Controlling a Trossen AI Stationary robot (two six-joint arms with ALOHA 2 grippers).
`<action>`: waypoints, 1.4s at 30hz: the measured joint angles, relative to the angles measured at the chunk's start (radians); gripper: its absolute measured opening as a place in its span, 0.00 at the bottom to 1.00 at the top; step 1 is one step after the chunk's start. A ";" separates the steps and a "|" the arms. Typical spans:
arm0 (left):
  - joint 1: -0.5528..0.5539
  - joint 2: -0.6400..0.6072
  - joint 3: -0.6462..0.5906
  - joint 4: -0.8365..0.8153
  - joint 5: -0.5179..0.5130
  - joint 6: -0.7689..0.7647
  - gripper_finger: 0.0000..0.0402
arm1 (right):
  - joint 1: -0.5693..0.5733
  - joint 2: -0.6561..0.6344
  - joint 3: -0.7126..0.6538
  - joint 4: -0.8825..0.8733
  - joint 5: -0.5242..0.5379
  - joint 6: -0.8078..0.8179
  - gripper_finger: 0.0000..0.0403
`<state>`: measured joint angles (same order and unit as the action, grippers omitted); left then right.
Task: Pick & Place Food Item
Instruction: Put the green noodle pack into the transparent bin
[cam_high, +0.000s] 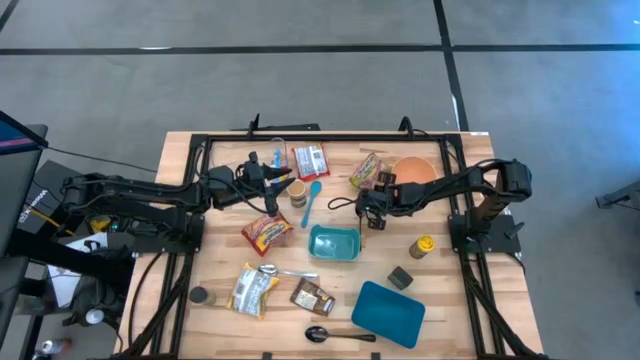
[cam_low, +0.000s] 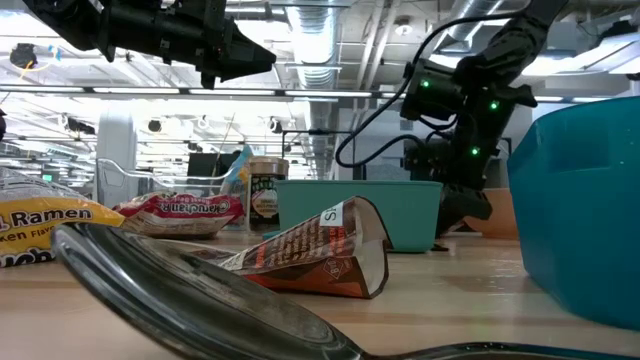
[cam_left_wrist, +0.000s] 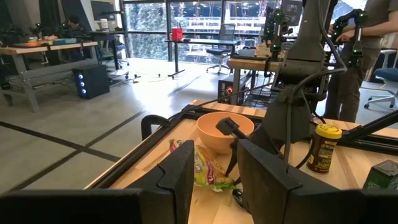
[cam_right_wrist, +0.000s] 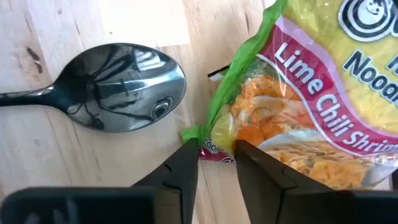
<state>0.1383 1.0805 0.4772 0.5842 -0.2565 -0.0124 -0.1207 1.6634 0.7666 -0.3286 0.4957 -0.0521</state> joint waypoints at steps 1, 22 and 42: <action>0.000 0.000 0.000 0.000 0.000 0.000 0.29 | 0.000 0.000 0.000 0.000 0.000 0.000 0.22; 0.000 0.000 0.000 0.000 0.000 0.000 0.29 | 0.000 -0.001 0.000 0.001 0.000 -0.001 0.01; 0.000 0.000 0.000 0.000 0.000 0.000 0.29 | 0.003 -0.002 0.000 0.002 0.085 -0.011 0.00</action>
<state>0.1385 1.0805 0.4772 0.5842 -0.2565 -0.0124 -0.1173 1.6619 0.7670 -0.3264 0.5812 -0.0631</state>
